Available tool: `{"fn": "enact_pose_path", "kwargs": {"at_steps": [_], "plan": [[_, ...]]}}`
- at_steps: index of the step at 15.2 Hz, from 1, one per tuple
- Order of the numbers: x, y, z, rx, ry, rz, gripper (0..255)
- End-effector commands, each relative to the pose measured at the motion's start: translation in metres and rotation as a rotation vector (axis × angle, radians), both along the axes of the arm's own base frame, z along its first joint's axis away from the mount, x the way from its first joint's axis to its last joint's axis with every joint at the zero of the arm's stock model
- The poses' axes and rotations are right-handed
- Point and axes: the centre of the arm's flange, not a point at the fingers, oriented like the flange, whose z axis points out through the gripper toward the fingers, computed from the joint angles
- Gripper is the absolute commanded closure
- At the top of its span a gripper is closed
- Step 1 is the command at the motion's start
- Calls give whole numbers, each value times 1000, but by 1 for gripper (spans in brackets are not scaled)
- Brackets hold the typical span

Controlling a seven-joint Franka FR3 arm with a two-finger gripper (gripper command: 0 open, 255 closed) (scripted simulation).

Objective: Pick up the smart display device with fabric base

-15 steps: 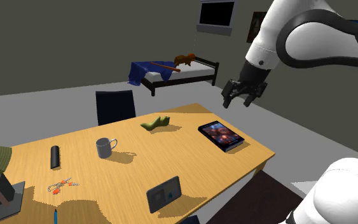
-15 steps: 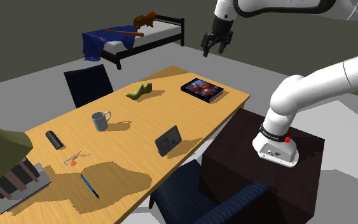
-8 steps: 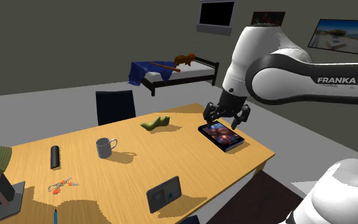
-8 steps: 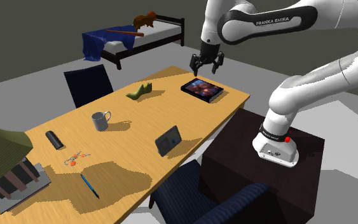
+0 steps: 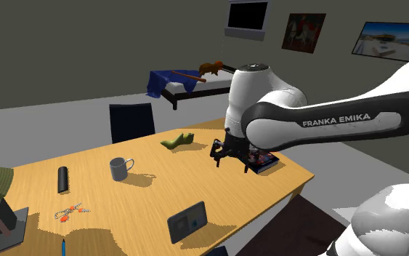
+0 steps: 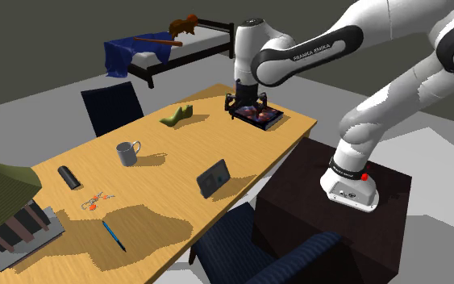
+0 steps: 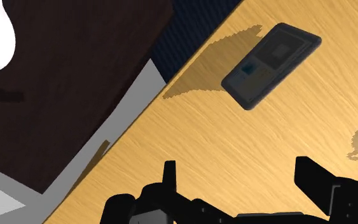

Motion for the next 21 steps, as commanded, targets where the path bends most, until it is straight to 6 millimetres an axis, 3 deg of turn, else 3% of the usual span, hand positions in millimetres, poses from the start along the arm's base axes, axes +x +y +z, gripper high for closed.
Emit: {"fn": "enact_pose_path", "kwargs": {"at_steps": [1, 12, 19, 21], "plan": [[10, 14, -24, 5, 13, -80, 0], [77, 71, -147, 20, 90, -488, 0], [124, 93, -227, 29, 139, -748, 0], [127, 94, -237, 30, 142, -762, 0]]}}
